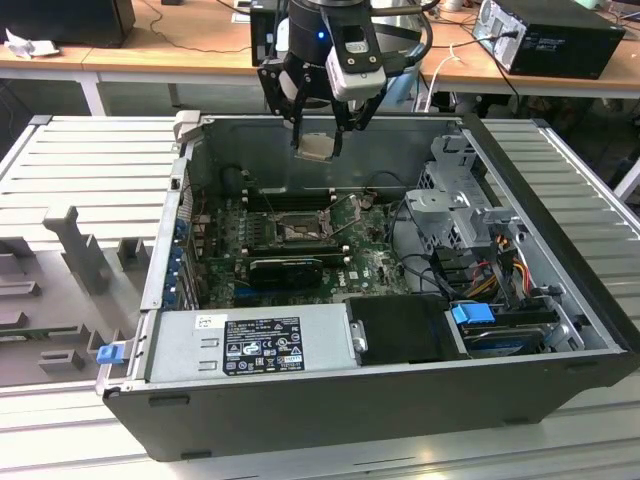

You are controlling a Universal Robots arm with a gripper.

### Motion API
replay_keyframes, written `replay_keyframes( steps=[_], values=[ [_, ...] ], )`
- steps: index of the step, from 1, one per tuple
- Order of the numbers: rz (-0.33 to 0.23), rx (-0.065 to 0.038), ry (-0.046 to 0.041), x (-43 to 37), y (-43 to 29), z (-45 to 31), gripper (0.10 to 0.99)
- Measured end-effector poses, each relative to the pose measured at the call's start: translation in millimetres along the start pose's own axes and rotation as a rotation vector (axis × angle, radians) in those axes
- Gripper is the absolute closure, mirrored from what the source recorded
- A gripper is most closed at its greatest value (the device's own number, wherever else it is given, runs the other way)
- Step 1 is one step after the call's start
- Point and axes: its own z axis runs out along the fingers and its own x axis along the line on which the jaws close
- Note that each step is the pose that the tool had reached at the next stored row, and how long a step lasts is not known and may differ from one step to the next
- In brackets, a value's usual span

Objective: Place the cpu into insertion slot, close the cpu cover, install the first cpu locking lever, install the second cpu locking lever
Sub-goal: 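Place the cpu into insertion slot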

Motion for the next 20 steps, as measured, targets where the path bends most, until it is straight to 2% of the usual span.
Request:
replay_keyframes(
  steps=[20],
  values=[
    [0.058,-0.001,-0.0052,0.0,0.0,0.0,0.557]
  ],
)
